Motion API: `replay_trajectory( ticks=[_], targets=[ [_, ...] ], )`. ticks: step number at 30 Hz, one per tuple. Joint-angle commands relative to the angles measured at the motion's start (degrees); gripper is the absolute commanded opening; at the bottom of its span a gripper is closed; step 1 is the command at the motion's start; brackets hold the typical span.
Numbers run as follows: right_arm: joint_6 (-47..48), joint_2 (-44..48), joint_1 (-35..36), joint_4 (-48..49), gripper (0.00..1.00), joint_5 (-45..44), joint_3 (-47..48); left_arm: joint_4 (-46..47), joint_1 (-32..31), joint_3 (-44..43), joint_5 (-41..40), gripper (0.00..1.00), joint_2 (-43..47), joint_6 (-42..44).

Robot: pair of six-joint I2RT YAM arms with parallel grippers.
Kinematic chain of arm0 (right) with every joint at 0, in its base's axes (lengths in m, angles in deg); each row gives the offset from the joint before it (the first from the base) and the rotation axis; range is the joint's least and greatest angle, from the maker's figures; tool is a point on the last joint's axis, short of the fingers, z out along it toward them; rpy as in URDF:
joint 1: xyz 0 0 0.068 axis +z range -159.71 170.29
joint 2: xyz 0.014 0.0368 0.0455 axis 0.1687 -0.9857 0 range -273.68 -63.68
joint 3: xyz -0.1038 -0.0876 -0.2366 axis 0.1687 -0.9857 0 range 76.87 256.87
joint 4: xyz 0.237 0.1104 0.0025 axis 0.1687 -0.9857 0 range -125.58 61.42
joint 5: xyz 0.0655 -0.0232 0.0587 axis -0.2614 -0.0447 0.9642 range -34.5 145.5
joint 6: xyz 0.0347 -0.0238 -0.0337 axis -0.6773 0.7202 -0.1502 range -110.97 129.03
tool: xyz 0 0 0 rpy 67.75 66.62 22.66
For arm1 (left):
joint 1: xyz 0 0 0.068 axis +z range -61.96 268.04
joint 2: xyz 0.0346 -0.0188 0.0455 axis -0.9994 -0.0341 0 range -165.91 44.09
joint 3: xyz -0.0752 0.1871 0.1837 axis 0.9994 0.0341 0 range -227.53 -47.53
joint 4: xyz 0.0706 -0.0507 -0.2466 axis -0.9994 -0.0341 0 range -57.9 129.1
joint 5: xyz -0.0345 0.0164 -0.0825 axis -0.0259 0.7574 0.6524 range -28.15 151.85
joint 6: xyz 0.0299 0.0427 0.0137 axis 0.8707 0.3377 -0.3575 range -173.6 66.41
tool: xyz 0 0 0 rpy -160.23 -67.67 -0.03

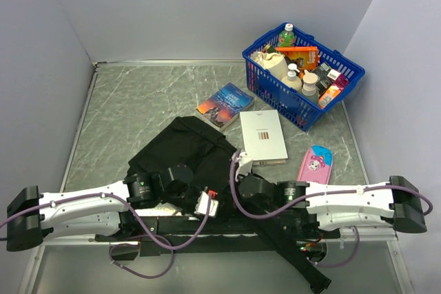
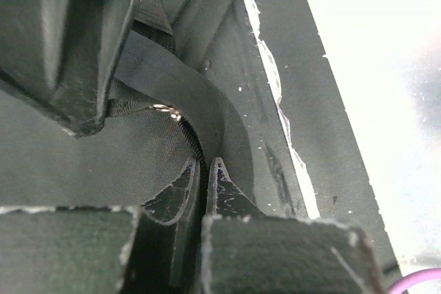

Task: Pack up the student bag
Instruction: Unzip the student bag at the center of the board.

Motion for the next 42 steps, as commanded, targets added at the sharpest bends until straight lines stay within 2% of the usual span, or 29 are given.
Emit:
replay_trajectory(
  ticks=[1, 6, 15, 21, 24, 26, 27, 29, 31, 32, 33, 35, 37, 38, 39, 40, 42],
  targets=[
    [-0.44, -3.31, -5.22, -4.94, 0.00, 0.42, 3.23, -1.23, -0.68, -4.54, 2.86, 0.01, 1.57, 3.14],
    [1.40, -7.17, -11.73, -10.21, 0.00, -0.02, 6.57, -5.81, -0.68, -6.21, 4.27, 0.01, 3.50, 8.32],
    [8.43, -14.29, -19.55, -11.62, 0.00, -0.46, 14.22, -15.31, -0.68, -6.92, 10.51, 0.01, 6.75, 18.96],
    [10.90, -20.44, -25.96, -14.25, 0.00, -5.81, 19.92, -21.72, -0.68, -8.24, 15.78, 0.01, 8.60, 23.89],
    [10.47, -23.52, -26.68, -16.36, 0.00, -8.54, 23.71, -22.52, -0.60, -8.50, 15.44, 0.01, 9.22, 24.15],
    [10.38, -22.40, -26.59, -15.24, 0.00, -6.62, 24.07, -21.03, -0.51, -7.89, 13.43, 0.01, 9.57, 23.03],
    [9.68, -21.34, -26.24, -14.53, 0.00, -4.61, 23.46, -20.42, -0.42, -7.71, 12.90, 0.20, 9.57, 21.80],
    [8.89, -17.40, -24.31, -12.60, 0.00, -2.84, 20.04, -15.62, -0.16, -6.49, 10.01, 0.45, 9.92, 18.73],
    [6.34, -15.28, -21.25, -12.24, 0.00, -2.04, 17.49, -11.55, 0.02, -5.43, 7.45, 0.46, 10.18, 12.05],
    [5.38, -13.87, -20.10, -12.67, 0.00, -2.39, 17.04, -7.53, 0.02, -4.38, 5.53, 0.51, 10.18, 10.38],
    [3.19, -13.60, -18.61, -13.98, 0.00, -3.09, 16.60, -5.40, 0.02, -3.94, 4.29, 0.62, 10.27, 6.27],
    [0.98, -13.33, -14.74, -15.48, 0.00, -4.23, 16.42, 0.73, 0.02, -3.23, 1.13, 0.72, 9.75, -0.06],
    [-2.10, -13.25, -12.02, -16.89, 0.00, -5.29, 15.98, 4.97, 0.02, -2.79, -0.55, 0.73, 8.61, -4.64],
    [-3.85, -13.16, -11.48, -16.98, 0.00, -5.38, 15.63, 9.77, 0.02, -2.61, -4.65, 0.79, 7.47, -10.85],
    [-4.73, -12.63, -11.13, -17.24, 0.00, -5.90, 14.85, 11.13, 0.02, -2.53, -5.73, 0.82, 6.76, -12.82],
    [-5.96, -12.28, -10.69, -17.16, 0.00, -6.08, 14.40, 12.01, 0.02, -2.61, -6.44, 0.94, 6.15, -15.63],
    [-6.15, -10.79, -10.60, -16.72, 0.00, -6.69, 13.00, 14.13, -0.07, -3.05, -10.82, 0.92, 4.30, -19.94]
  ],
)
